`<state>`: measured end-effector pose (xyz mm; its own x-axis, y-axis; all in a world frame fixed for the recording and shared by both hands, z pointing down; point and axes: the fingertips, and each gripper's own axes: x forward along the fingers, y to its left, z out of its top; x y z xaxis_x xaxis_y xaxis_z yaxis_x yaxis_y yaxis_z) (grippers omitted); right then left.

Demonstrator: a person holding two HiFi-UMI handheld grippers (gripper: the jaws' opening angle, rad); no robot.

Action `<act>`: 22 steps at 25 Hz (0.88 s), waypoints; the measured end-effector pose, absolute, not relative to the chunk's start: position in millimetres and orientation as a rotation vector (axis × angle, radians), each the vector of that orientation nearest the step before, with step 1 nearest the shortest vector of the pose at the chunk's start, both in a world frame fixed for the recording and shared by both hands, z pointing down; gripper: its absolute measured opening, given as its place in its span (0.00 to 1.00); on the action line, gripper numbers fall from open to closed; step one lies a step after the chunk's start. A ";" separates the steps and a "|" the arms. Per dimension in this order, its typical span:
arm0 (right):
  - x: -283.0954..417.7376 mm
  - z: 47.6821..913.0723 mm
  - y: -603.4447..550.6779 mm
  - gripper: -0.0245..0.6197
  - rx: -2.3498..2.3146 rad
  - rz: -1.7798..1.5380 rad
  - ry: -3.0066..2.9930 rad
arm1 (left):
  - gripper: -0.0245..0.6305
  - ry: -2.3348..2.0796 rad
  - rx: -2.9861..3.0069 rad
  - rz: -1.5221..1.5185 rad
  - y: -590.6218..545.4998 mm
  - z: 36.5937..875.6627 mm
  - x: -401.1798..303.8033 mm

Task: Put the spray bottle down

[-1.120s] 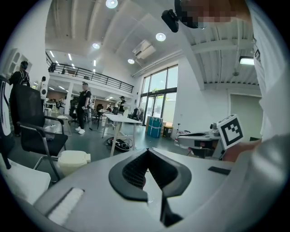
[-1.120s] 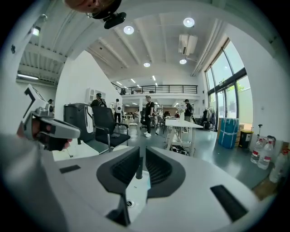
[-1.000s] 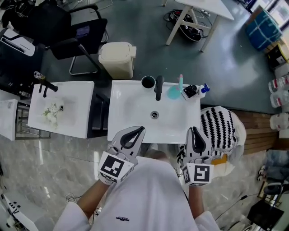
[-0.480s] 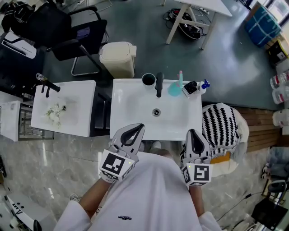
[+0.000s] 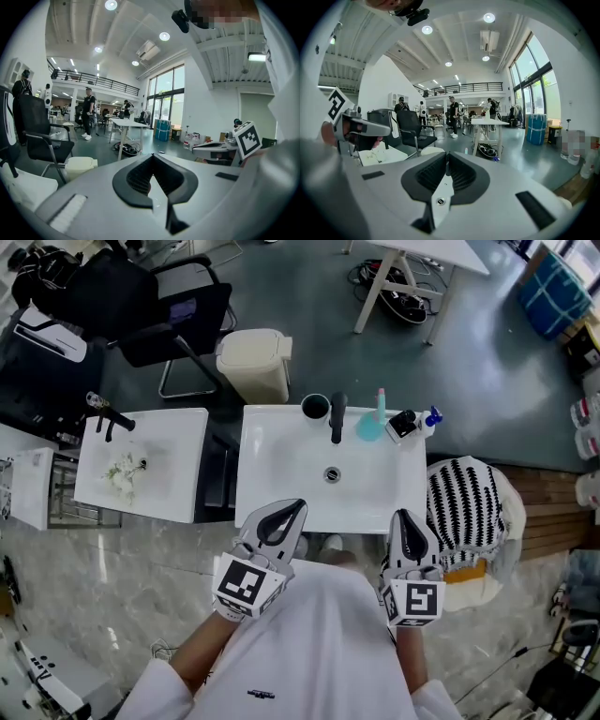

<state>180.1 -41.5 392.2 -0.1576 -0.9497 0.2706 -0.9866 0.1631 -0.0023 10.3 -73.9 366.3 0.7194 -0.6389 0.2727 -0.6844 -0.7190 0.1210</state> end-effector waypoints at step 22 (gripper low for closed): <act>177.0 395.8 -50.0 0.07 1.866 0.264 -2.242 | 0.04 -1.064 2.691 0.317 -80.1 371.1 11.8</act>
<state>177.0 -50.0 395.8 -0.1746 -0.9453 0.2754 -0.9835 0.1812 -0.0018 11.8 -80.1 371.1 0.7128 -0.6421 0.2823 -0.6919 -0.7097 0.1327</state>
